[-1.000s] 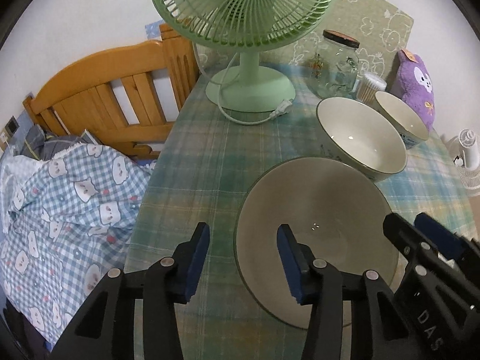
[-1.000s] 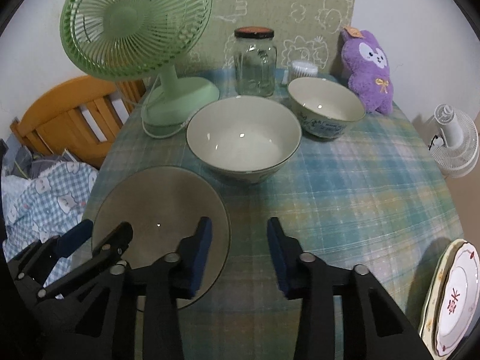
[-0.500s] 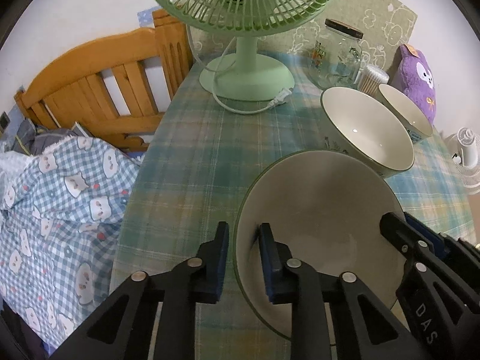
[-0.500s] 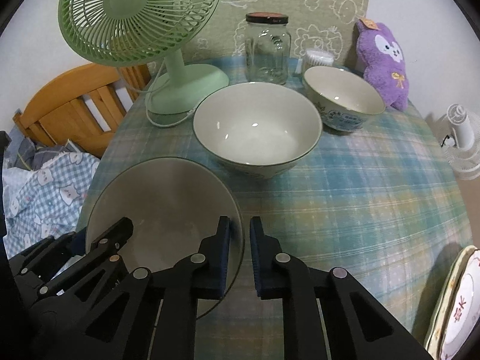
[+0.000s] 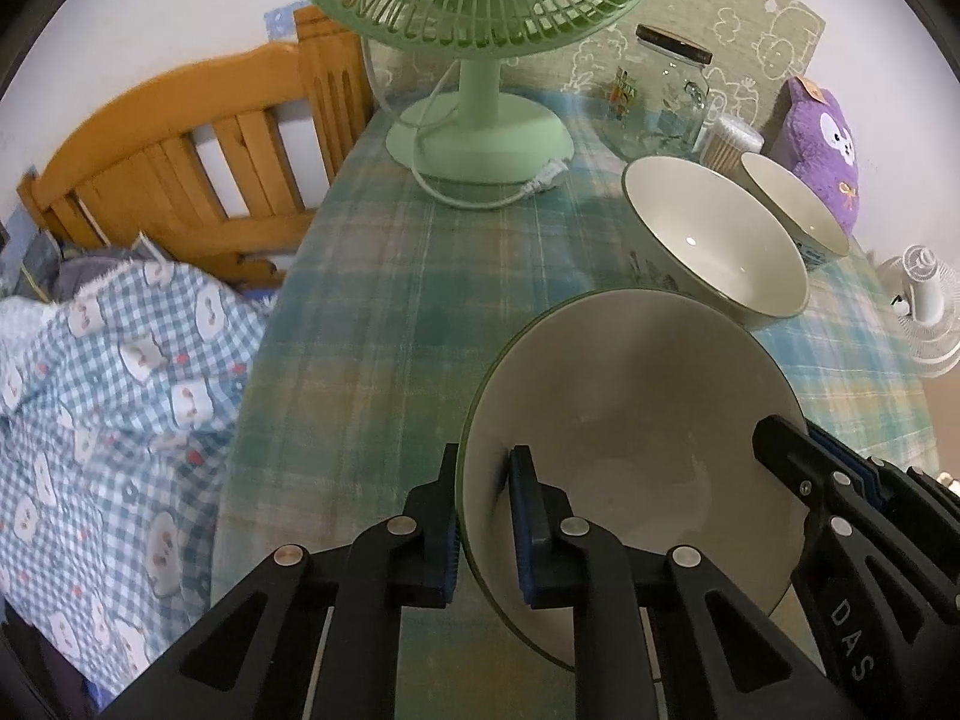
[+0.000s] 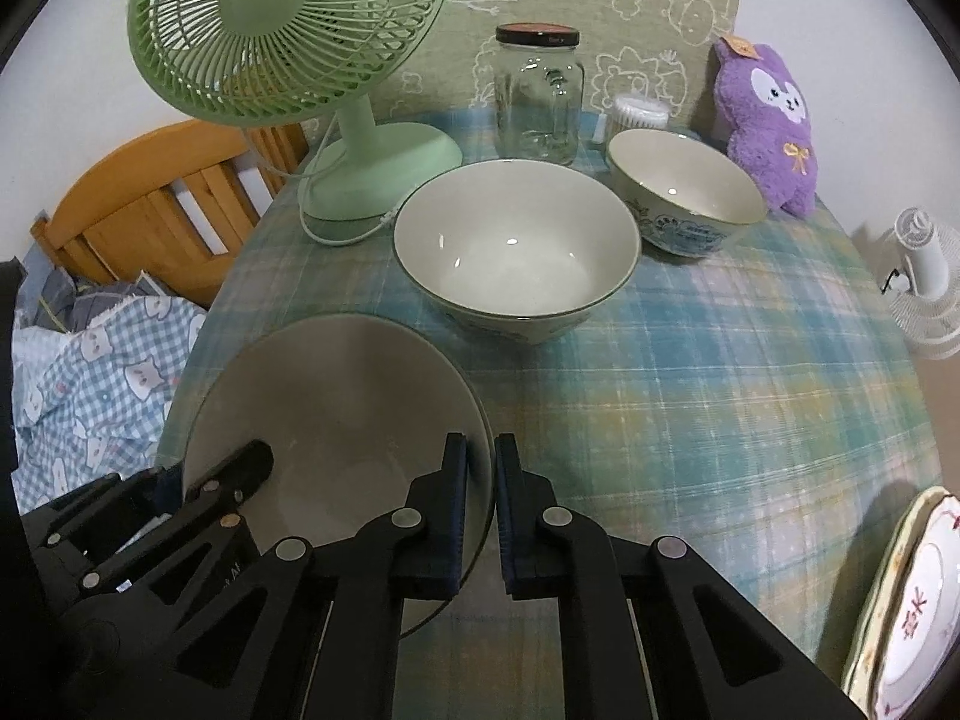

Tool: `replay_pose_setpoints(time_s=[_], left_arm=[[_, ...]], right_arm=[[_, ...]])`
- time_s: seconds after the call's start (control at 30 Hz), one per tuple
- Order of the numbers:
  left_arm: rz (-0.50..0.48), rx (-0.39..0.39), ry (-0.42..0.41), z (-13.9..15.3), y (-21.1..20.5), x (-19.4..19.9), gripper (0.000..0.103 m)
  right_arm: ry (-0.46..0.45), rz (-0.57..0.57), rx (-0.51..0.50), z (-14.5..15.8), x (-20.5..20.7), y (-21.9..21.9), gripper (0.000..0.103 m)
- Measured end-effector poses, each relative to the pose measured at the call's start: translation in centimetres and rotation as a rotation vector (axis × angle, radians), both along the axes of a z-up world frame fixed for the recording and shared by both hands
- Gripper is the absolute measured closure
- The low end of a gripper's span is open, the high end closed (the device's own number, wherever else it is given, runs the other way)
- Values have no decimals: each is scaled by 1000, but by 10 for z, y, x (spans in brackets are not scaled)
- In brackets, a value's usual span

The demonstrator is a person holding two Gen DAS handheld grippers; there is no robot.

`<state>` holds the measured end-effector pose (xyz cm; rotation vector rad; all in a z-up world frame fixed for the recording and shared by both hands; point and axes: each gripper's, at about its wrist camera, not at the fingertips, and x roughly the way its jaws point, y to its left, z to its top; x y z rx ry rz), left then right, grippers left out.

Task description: Organize plates and bowls

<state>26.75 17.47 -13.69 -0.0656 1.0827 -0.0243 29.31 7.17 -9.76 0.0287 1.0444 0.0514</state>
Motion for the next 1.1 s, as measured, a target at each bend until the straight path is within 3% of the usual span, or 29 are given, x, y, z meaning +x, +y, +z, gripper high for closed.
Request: replay_pose_setpoints(time_s=[1.1], left_arm=[[-107, 40, -99, 59, -97, -85, 92]], right_arm=[[-70, -48, -16, 66, -96, -98, 91]])
